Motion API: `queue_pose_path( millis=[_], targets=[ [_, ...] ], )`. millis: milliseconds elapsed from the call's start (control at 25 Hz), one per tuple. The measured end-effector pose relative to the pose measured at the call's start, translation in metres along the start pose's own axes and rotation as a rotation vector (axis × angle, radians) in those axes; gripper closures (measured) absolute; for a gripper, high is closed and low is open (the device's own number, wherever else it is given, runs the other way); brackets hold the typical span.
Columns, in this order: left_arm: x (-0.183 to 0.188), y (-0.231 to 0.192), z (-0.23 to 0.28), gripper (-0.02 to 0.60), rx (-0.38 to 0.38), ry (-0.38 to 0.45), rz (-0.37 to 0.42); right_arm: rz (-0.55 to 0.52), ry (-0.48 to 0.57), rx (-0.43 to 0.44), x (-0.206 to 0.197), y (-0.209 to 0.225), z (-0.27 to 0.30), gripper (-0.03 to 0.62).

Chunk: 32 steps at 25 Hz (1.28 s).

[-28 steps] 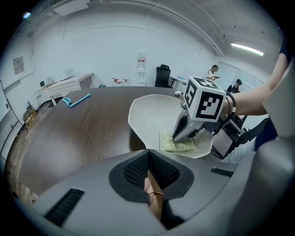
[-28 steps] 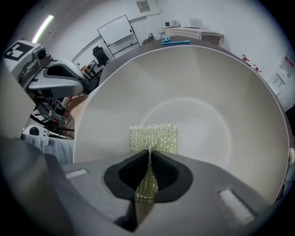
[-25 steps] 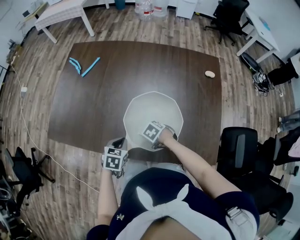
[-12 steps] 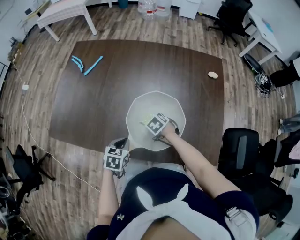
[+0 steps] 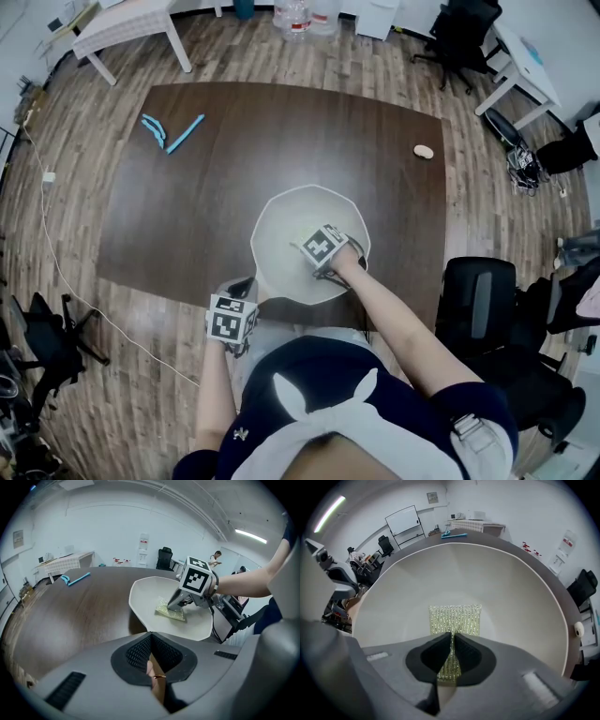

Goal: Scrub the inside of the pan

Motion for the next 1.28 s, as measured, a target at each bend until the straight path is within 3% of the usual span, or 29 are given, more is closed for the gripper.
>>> queue_pose_path(
  millis=[200,400,640,880,960,1280],
  targets=[
    [0.0,0.0,0.001,0.578,-0.002,0.0,-0.001,-0.067,-0.002,0.035,-0.002,-0.026,0.001,0.565],
    [0.001,-0.001,0.0,0.578,-0.014,0.008,-0.013,-0.107,0.098,0.014,0.012,-0.027,-0.022,0.523],
    [0.02,-0.01,-0.019,0.578,-0.009,0.103,-0.041,0.029,0.238,0.095,0.013,-0.026,-0.054,0.484],
    [0.057,-0.008,-0.05,0.578,0.0,0.233,-0.005,0.07,0.52,0.207,0.029,-0.052,-0.108,0.507],
    [0.07,0.004,-0.056,0.578,-0.037,0.283,0.008,0.057,0.625,0.194,0.035,-0.059,-0.13,0.583],
    [0.117,0.069,-0.067,0.578,-0.193,0.415,0.094,0.004,0.865,0.138,0.036,-0.08,-0.189,0.595]
  ],
)
Point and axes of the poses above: the fingertips, and each gripper's own axes: z forward along the fingers, y to its right, x out of its top, the point moved 4 cm from there along -z, backward along the fingers, and after that the axes turned 1 degree about x, right-handed, at the moved point
